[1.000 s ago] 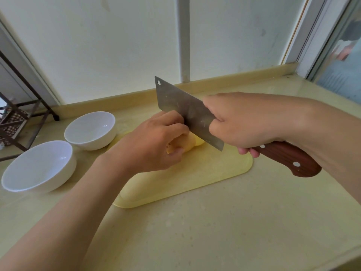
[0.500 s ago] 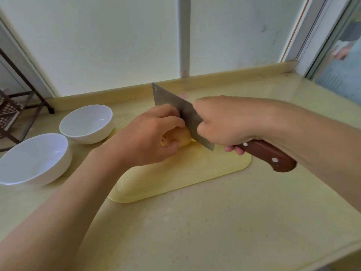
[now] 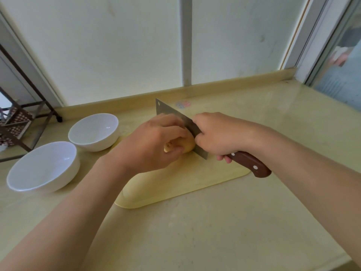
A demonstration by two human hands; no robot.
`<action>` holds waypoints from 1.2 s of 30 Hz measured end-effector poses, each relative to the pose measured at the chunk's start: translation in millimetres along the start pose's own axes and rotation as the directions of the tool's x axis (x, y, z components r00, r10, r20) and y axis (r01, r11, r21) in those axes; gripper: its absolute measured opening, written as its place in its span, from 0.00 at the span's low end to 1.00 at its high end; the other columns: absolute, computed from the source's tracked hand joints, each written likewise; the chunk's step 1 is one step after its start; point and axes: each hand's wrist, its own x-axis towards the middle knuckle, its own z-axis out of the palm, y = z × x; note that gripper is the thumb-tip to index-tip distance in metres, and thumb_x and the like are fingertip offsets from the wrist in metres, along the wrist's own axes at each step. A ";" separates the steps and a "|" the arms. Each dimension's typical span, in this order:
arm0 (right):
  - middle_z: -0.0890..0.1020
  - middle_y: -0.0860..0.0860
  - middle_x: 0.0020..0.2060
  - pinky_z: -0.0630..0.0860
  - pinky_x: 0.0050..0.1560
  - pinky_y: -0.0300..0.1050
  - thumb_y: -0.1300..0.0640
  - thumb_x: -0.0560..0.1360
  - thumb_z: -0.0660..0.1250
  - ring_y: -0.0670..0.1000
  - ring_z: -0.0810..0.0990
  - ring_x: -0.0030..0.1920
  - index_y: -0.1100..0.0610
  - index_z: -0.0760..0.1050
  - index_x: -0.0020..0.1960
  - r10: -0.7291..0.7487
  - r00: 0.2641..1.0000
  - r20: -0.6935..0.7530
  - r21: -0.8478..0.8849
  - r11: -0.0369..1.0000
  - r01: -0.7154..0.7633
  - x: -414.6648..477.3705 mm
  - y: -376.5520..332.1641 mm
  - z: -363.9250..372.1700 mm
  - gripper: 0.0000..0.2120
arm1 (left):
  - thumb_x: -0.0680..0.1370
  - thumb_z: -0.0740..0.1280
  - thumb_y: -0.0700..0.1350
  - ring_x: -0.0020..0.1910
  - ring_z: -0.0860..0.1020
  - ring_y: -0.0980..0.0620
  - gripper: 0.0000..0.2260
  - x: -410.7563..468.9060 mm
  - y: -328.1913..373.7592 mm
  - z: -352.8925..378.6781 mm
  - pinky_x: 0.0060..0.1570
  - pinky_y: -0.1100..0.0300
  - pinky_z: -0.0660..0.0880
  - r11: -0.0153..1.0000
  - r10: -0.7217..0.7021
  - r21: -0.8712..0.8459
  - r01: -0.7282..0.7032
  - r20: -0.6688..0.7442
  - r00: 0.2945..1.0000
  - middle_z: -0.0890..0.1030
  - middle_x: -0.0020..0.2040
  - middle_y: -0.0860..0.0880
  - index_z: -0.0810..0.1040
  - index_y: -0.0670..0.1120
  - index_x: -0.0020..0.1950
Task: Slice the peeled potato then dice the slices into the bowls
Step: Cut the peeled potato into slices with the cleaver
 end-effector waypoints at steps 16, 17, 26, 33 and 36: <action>0.80 0.58 0.29 0.72 0.24 0.43 0.61 0.79 0.55 0.54 0.77 0.21 0.59 0.69 0.52 -0.074 0.989 -0.128 -0.014 0.997 0.073 -21.7 1.3 -31.7 0.05 | 0.72 0.72 0.42 0.46 0.77 0.47 0.11 -0.5 -2.0 1.3 0.43 0.52 0.77 1.000 0.023 0.013 -0.023 -0.003 1.000 0.80 0.52 0.48 0.83 0.43 0.53; 0.80 0.58 0.29 0.72 0.24 0.43 0.60 0.79 0.55 0.54 0.77 0.21 0.59 0.68 0.52 -0.076 0.989 -0.128 -0.016 0.997 0.074 -22.3 1.5 -32.4 0.05 | 0.72 0.72 0.43 0.46 0.77 0.47 0.11 -0.7 -2.1 1.3 0.43 0.52 0.77 1.000 0.023 0.017 -0.023 -0.003 1.000 0.80 0.52 0.48 0.83 0.43 0.53; 0.81 0.57 0.27 0.73 0.24 0.43 0.60 0.79 0.56 0.54 0.78 0.21 0.59 0.68 0.49 -0.086 0.988 -0.126 -0.044 0.996 0.081 -28.2 -1.0 -36.2 0.04 | 0.72 0.71 0.45 0.47 0.77 0.48 0.11 -0.8 -1.4 1.5 0.45 0.53 0.76 0.999 0.014 0.038 -0.014 0.000 1.000 0.80 0.52 0.47 0.83 0.43 0.53; 0.81 0.58 0.29 0.75 0.25 0.44 0.60 0.79 0.56 0.55 0.79 0.22 0.58 0.68 0.56 -0.078 0.994 -0.083 -0.098 0.993 0.069 -30.6 -5.0 -37.2 0.07 | 0.73 0.71 0.45 0.46 0.76 0.49 0.11 -0.3 -0.7 0.7 0.45 0.55 0.76 0.999 0.008 0.049 -0.009 0.012 1.000 0.79 0.51 0.48 0.83 0.44 0.54; 0.81 0.58 0.28 0.73 0.24 0.43 0.60 0.80 0.55 0.55 0.79 0.22 0.58 0.67 0.51 -0.087 0.994 -0.063 -0.127 0.989 0.078 -33.7 -6.1 -39.1 0.03 | 0.73 0.71 0.45 0.47 0.76 0.49 0.12 -0.4 -0.9 0.1 0.46 0.55 0.76 0.998 0.007 0.055 -0.008 0.019 1.000 0.78 0.52 0.48 0.83 0.44 0.54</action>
